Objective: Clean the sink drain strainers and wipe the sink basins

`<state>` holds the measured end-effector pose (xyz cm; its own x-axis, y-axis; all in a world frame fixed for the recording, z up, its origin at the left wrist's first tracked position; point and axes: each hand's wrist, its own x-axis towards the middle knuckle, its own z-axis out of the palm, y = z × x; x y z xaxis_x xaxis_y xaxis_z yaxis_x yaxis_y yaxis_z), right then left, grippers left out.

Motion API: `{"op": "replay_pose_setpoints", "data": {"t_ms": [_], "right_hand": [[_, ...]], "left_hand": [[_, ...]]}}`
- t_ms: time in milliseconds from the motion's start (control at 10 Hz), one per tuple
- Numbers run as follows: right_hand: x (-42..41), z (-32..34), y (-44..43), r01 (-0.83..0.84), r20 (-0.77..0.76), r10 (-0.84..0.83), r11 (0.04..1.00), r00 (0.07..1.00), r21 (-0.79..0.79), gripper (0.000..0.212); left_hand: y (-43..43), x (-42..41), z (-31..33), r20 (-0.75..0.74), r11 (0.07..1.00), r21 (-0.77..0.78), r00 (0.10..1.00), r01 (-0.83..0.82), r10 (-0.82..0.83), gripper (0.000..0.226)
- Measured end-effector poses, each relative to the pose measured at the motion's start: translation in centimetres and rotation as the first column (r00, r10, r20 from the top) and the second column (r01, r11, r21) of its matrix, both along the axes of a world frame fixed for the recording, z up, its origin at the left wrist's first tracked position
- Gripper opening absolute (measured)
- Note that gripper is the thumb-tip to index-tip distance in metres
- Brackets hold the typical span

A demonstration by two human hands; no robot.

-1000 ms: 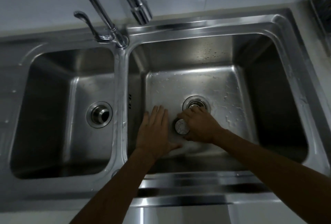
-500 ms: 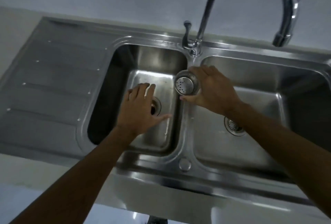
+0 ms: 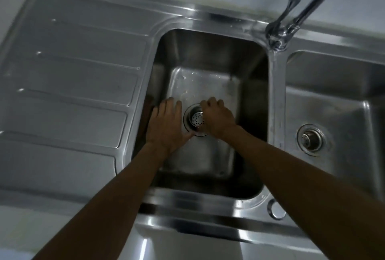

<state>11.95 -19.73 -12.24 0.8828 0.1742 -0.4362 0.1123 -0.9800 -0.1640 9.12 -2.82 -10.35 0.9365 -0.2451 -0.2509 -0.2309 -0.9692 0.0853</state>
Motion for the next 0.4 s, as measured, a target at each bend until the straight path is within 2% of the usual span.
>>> {"op": "replay_pose_setpoints", "data": {"t_ms": [200, 400], "right_hand": [[-0.5, -1.0, -0.4, 0.053, -0.018, -0.052, 0.998, 0.998, 0.041, 0.092], [-0.9, 0.9, -0.9, 0.040, -0.042, -0.037, 0.997, 0.998, 0.068, 0.090]], "left_hand": [[0.3, -0.1, -0.9, -0.021, 1.000, 0.000, 0.999, 0.025, -0.025, 0.109], [-0.2, -0.7, 0.5, -0.048, 0.999, 0.033, 0.999, 0.006, -0.004, 0.108]]}}
